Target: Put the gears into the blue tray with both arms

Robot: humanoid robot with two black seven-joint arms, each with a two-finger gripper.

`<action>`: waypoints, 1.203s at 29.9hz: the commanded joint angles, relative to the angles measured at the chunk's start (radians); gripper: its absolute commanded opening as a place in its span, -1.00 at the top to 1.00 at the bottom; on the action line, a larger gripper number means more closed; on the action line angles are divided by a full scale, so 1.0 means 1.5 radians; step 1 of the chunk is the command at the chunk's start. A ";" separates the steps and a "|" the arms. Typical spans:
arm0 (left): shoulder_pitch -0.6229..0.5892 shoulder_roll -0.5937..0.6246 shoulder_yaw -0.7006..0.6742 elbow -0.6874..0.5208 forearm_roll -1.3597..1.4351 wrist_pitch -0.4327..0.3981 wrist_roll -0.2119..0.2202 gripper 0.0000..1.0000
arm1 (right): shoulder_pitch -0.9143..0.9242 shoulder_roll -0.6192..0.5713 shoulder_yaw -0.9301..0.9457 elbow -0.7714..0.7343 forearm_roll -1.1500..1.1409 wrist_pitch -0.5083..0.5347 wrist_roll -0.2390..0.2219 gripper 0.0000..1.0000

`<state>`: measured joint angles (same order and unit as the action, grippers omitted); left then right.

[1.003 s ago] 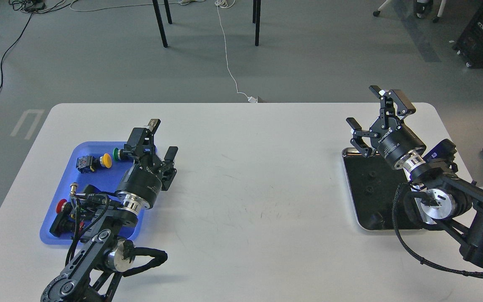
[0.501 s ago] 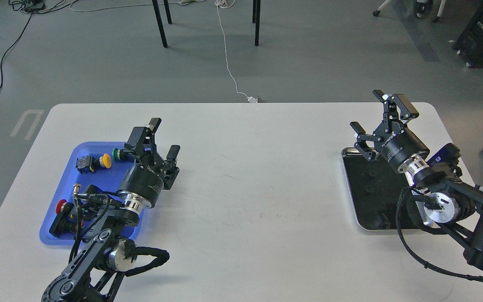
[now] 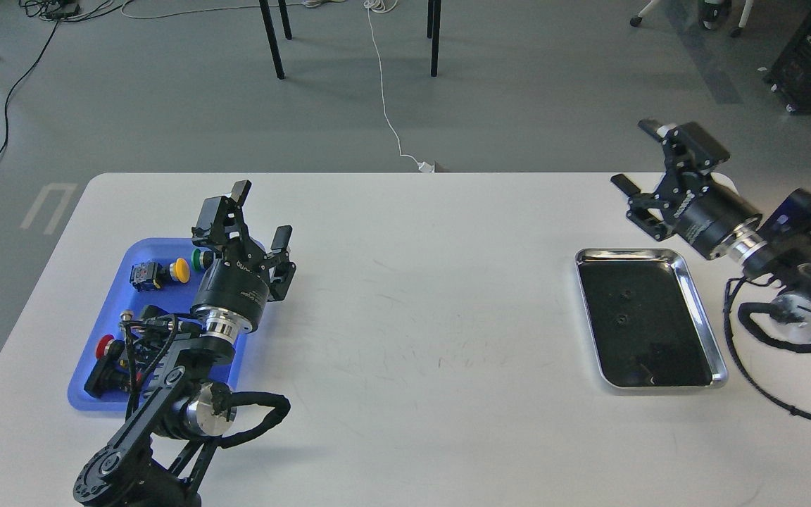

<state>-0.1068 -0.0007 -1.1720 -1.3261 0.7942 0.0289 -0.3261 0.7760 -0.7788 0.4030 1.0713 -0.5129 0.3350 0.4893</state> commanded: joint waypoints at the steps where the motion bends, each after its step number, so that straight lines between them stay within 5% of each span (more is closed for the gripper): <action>1: 0.001 0.000 0.003 -0.002 -0.004 0.005 -0.023 -0.96 | 0.089 -0.072 -0.078 0.048 -0.138 0.020 0.000 -0.98; 8: 0.006 0.000 0.002 -0.006 -0.003 0.004 -0.024 -0.96 | 0.206 -0.096 -0.199 0.059 -0.294 0.064 0.000 -0.98; 19: 0.035 0.000 0.003 -0.048 0.017 0.004 -0.024 -0.96 | 0.405 -0.126 -0.460 0.080 -0.829 0.102 0.000 -0.96; 25: 0.058 0.000 0.002 -0.061 0.024 0.004 -0.024 -0.96 | 0.406 -0.076 -0.506 0.079 -0.869 0.102 0.000 -0.89; 36: 0.068 0.000 -0.002 -0.068 0.035 0.004 -0.024 -0.96 | 0.397 0.026 -0.549 0.013 -0.865 0.102 0.000 -0.33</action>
<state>-0.0051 0.0000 -1.1726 -1.4282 0.8468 0.0352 -0.3620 1.3797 -0.7724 -0.4048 1.1270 -1.8141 0.4887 0.4888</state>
